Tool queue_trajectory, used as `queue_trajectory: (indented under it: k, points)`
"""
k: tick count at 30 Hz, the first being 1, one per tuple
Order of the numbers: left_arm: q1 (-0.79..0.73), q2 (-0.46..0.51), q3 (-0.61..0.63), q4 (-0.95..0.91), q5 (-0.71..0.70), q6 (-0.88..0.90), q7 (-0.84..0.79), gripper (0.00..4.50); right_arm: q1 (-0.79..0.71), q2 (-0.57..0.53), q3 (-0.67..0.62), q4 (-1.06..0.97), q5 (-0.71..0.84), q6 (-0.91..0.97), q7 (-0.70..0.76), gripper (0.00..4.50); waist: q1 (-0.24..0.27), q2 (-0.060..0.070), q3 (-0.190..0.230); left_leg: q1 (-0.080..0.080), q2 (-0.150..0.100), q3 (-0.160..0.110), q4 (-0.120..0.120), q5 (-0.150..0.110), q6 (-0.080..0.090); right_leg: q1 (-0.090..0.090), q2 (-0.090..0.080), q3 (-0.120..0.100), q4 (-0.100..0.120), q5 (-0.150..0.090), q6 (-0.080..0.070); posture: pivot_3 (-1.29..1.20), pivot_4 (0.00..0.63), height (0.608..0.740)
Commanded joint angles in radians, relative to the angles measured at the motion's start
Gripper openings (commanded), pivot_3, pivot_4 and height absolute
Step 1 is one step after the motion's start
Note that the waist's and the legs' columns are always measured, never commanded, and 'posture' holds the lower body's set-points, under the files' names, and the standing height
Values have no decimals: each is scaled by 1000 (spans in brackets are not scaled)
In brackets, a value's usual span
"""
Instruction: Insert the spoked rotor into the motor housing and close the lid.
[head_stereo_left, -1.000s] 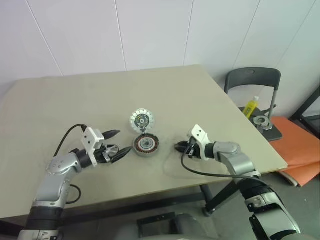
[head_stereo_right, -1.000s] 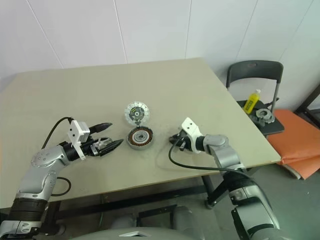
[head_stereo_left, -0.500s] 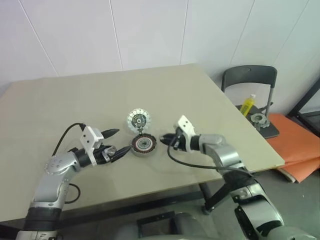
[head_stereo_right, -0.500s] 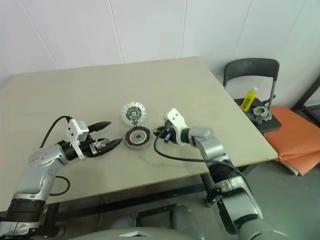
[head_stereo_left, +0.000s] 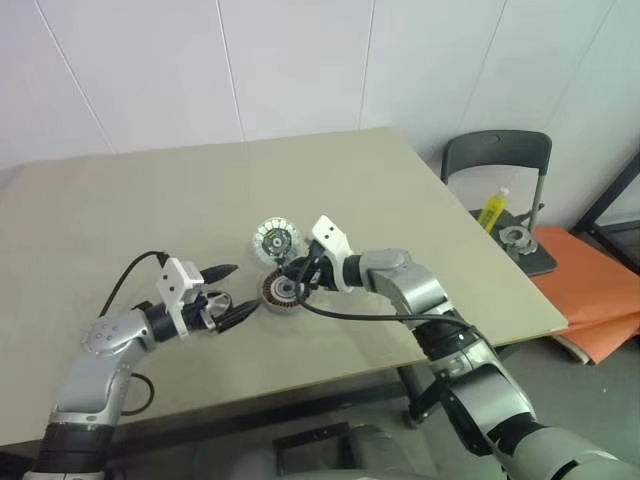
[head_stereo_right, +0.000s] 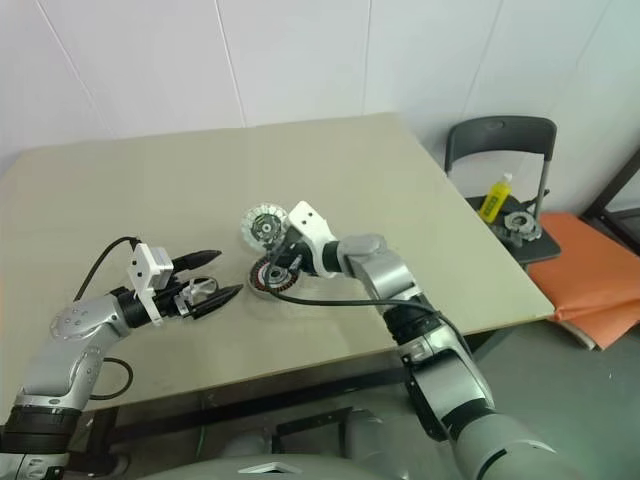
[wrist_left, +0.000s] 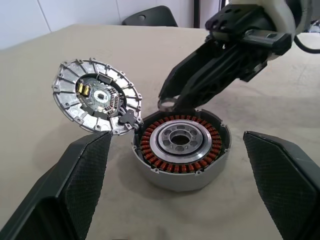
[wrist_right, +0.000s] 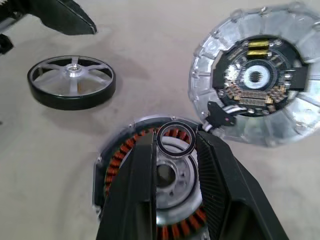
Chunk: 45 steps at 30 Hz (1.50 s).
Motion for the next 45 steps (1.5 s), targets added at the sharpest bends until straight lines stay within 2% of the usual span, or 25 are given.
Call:
queue_trajectory:
  k: [1, 16, 45]
  points:
    - [-3, 8, 23, -32, -2, -11, 7, 4500, -36, 9, 25, 21, -20, -12, 6, 772, 0, 0, 0, 0, 0, 0, 0, 0, 0, 0, 0, 0, 0, 0, 0, 0, 0, 740]
    - [-7, 4, 23, -14, 0, -24, 21, 4500, -11, -27, 74, 33, -67, -39, 27, 772, -1, 0, 0, 0, 0, 0, 0, 0, 0, -1, 0, 0, 0, 0, 0, 0, 0, 740]
    - [-8, 1, 21, 5, 9, -38, 34, 4500, 25, 8, 62, 35, -72, -31, 7, 772, -2, 0, 0, 0, 0, 0, 0, 0, 0, 0, 0, 0, 0, 0, 0, 0, 0, 740]
